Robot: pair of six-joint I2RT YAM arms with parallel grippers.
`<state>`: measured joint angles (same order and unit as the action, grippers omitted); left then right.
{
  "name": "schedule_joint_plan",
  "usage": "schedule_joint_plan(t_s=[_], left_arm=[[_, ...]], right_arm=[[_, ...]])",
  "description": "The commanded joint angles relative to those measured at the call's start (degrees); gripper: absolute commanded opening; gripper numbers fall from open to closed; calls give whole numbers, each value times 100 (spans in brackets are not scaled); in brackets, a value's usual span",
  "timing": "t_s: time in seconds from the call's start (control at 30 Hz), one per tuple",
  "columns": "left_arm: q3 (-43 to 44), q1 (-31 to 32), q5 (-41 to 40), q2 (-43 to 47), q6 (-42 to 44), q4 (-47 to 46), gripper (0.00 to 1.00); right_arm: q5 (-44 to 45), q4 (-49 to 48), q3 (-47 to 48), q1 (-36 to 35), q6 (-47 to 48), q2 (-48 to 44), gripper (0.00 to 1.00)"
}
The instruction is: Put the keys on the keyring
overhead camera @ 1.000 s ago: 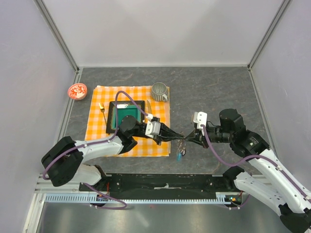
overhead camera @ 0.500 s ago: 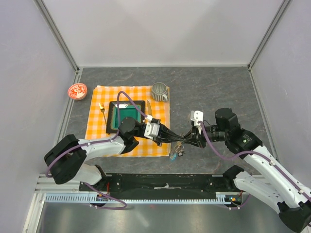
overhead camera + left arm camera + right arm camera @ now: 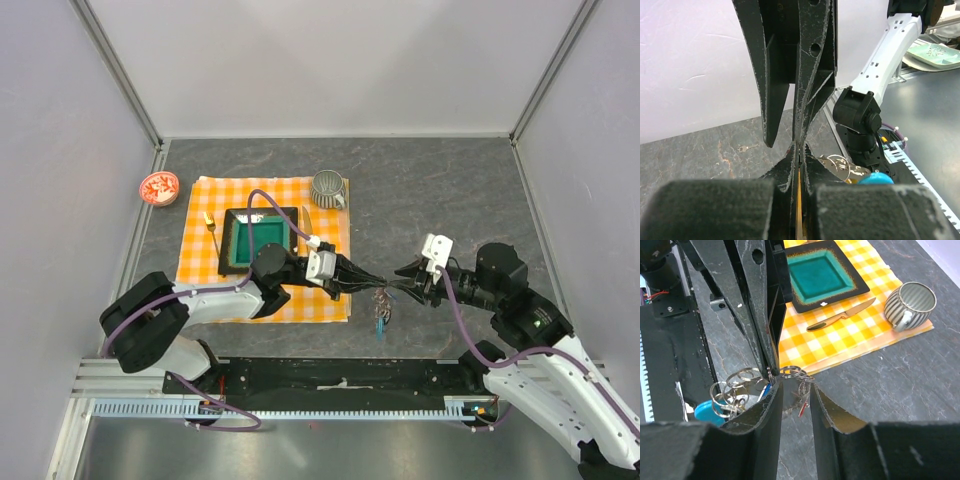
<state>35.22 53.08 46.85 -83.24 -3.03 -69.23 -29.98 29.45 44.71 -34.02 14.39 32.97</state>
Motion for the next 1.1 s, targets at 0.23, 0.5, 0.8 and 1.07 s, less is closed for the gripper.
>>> schedule_joint_plan(t_s=[0.23,0.5,0.8,1.07], left_arm=[[81,18,-361,1,-75,-776,2],[108,9,-247,1,-207,-881,2],[72,9,-238,36,-295,-1057,2],[-50,-8,-308,184,-68,-611,20]], right_arm=[[-351,61,-67,-26,169,-28,36],[-456,-317,-120,-26,125,78,36],[-650,-484,-208,-17,99,175,17],[-519,-169,64,-17,309,262,0]])
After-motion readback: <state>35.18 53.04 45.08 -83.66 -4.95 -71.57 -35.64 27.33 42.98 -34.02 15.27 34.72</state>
